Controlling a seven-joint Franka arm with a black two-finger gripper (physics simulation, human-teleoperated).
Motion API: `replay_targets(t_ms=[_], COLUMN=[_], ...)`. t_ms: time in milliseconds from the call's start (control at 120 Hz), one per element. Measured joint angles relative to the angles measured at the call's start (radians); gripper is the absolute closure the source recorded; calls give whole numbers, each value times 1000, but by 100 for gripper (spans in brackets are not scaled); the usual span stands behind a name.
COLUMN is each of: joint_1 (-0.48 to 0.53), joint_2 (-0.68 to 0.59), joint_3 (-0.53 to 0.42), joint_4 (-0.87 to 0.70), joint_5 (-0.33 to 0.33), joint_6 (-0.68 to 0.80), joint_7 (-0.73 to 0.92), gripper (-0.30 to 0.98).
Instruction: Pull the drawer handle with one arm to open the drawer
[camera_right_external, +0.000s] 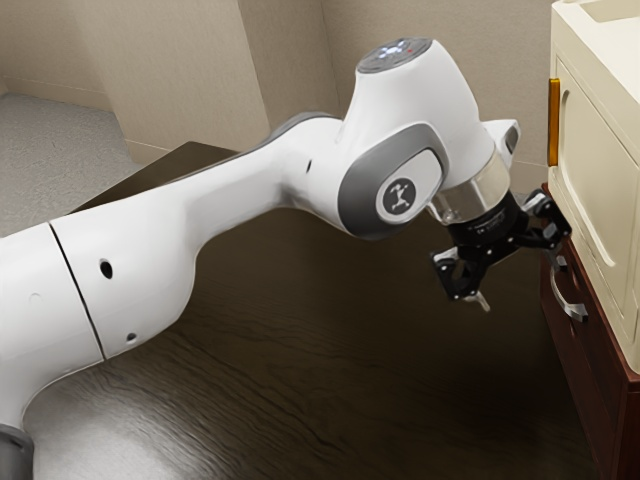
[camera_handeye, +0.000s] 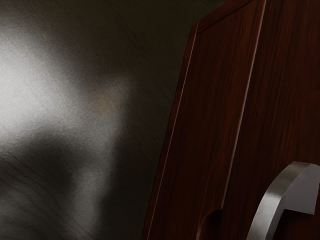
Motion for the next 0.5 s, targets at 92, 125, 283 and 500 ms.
replay_targets(t_ms=[92,125,283,500], joint_1=[1,1,-11,-12], joint_2=[-1,-1,-14,-16], joint_3=[0,0,0,0], joint_4=[-13,-15,-53,-66], joint_5=[-6,-7,-13,-29], joint_6=[16,20,43,68], joint_7=[7,10,20,32], gripper=[0,0,0,8])
